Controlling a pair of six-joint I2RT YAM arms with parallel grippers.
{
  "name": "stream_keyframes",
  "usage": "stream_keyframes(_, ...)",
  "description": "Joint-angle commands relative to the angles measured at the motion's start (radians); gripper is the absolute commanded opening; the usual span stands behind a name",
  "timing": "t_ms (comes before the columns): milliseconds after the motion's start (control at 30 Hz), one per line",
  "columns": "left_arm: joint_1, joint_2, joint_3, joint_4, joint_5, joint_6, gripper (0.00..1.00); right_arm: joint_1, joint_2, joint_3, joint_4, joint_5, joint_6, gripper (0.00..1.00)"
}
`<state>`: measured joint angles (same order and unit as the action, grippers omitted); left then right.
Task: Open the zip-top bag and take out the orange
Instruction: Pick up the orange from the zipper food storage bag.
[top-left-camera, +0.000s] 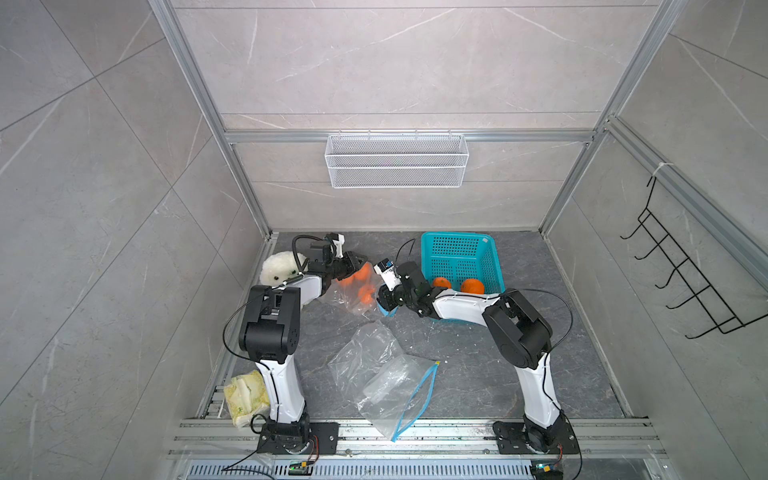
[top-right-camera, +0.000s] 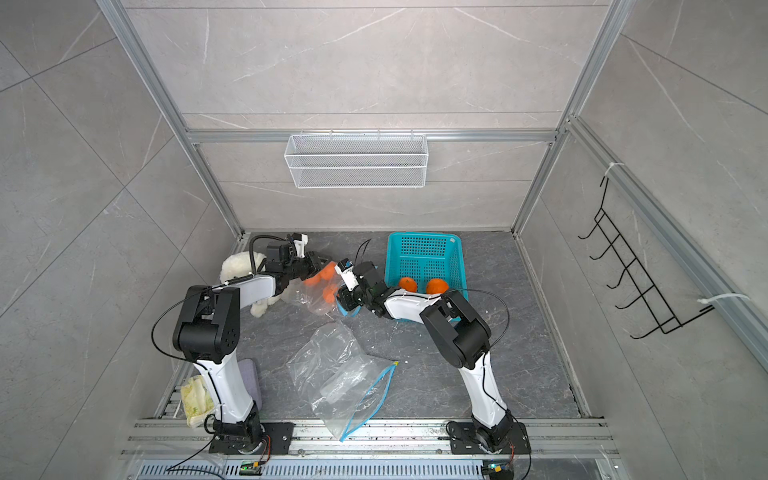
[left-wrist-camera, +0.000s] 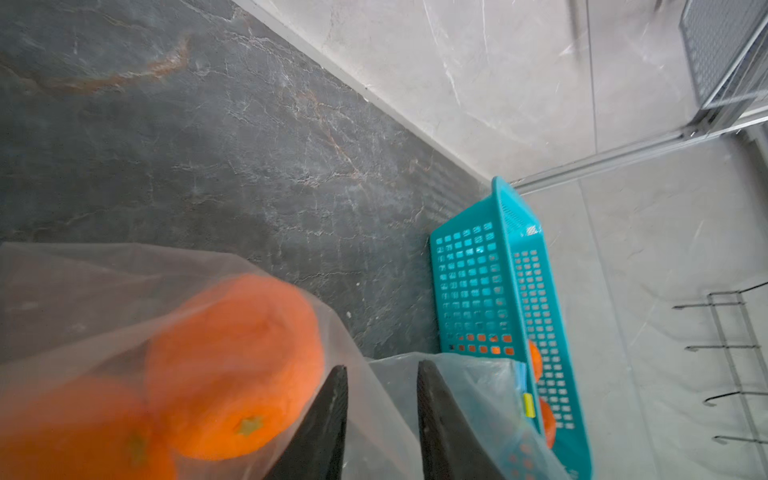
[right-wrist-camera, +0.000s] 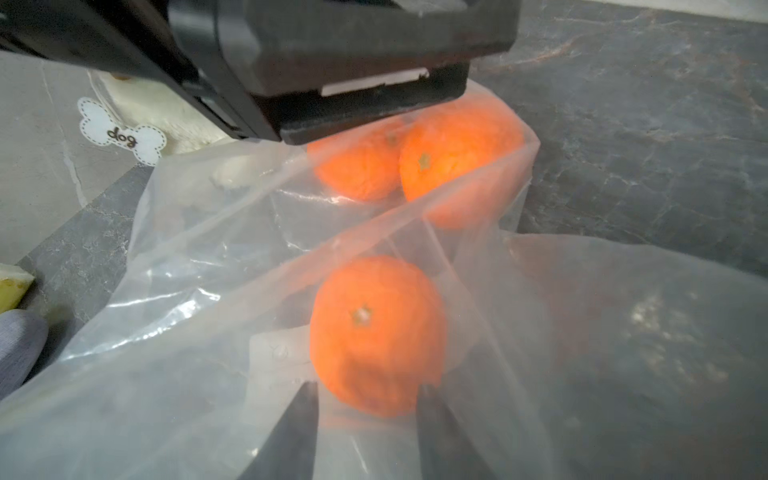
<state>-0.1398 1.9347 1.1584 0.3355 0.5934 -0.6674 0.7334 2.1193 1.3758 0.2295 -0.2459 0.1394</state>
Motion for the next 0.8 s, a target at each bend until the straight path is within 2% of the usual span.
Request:
stream_keyframes(0, -0.021, -0.025, -0.030, 0.015, -0.046, 0.015, 0.24, 0.021, 0.018, 0.023, -0.044, 0.036, 0.009, 0.42)
stream_keyframes(167, -0.071, -0.017, -0.085, 0.011, -0.099, 0.046, 0.21, 0.023, 0.060, 0.081, -0.112, 0.045, 0.019, 0.43)
stream_keyframes(300, -0.073, -0.008, -0.124, 0.015, -0.145, 0.054, 0.20, 0.021, 0.082, 0.145, -0.193, 0.051, 0.039, 0.52)
stream_keyframes(400, -0.072, 0.038, -0.118, 0.034, -0.124, 0.041, 0.19, 0.025, 0.100, 0.182, -0.242, 0.049, 0.047, 0.56)
stream_keyframes(533, -0.070, 0.065, -0.112, 0.056, -0.125, 0.029, 0.18, 0.023, 0.126, 0.215, -0.302, 0.113, 0.061, 0.60)
stream_keyframes(567, -0.072, 0.071, -0.109, 0.058, -0.128, 0.027, 0.19, 0.024, 0.136, 0.226, -0.310, 0.102, 0.062, 0.67)
stream_keyframes(633, -0.066, 0.083, -0.093, 0.045, -0.124, 0.029, 0.20, 0.025, 0.151, 0.243, -0.322, 0.067, 0.054, 0.71)
stream_keyframes(767, -0.064, 0.102, -0.082, 0.068, -0.093, 0.013, 0.21, 0.024, 0.172, 0.266, -0.310, 0.064, 0.041, 0.72)
